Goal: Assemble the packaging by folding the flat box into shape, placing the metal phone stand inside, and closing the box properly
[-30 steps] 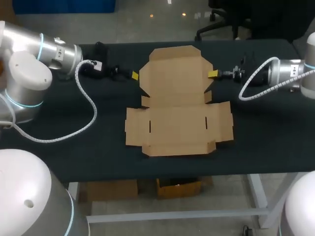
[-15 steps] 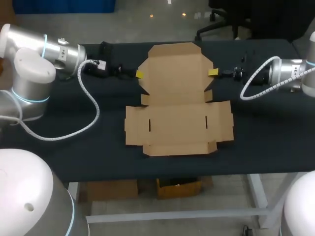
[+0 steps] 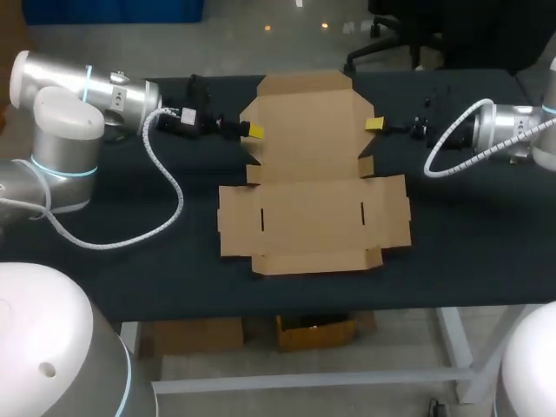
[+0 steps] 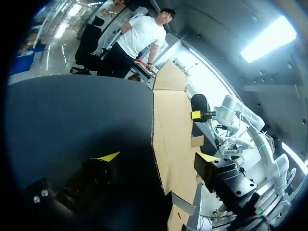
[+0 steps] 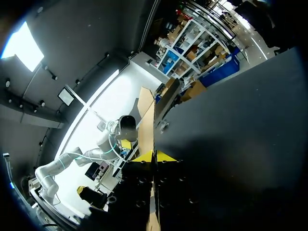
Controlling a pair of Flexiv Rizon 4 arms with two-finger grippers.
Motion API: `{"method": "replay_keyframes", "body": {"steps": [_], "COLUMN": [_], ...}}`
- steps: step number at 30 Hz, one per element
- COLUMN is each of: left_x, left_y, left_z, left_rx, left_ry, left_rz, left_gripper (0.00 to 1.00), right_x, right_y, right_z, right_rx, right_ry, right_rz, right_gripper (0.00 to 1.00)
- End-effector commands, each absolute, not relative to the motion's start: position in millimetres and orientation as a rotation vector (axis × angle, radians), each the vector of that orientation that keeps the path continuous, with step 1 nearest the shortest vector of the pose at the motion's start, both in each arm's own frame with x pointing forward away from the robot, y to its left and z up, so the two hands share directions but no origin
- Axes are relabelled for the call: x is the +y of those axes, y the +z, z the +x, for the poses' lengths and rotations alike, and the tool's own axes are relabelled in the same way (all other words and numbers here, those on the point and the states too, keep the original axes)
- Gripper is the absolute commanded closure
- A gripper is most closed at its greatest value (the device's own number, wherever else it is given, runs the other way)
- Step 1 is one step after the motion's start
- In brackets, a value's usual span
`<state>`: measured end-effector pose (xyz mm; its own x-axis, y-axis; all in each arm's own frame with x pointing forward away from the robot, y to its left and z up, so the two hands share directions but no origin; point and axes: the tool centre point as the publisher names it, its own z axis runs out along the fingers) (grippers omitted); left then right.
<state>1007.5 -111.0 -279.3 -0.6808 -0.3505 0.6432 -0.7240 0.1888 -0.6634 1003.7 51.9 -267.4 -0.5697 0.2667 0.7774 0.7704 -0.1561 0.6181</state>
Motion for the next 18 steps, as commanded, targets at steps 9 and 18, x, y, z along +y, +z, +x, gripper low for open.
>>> {"method": "replay_keyframes", "body": {"steps": [9,18], "left_x": [-125.6,-135.3], "left_y": [-277.8,-273.7], "left_z": [1007.7,1005.1], "left_rx": [-2.072,-2.039], "left_ry": [1.544,1.587], "left_rz": [0.907,0.847], "left_gripper": [0.00,0.00], "right_x": [52.9,54.2], "right_y": [-262.9,-261.3], "right_z": [1004.4,1004.4], "right_rx": [-1.718,-1.711], "right_ry": [-1.817,-1.830], "right_rz": [-1.131,-1.118], "right_gripper": [1.00,1.00]}}
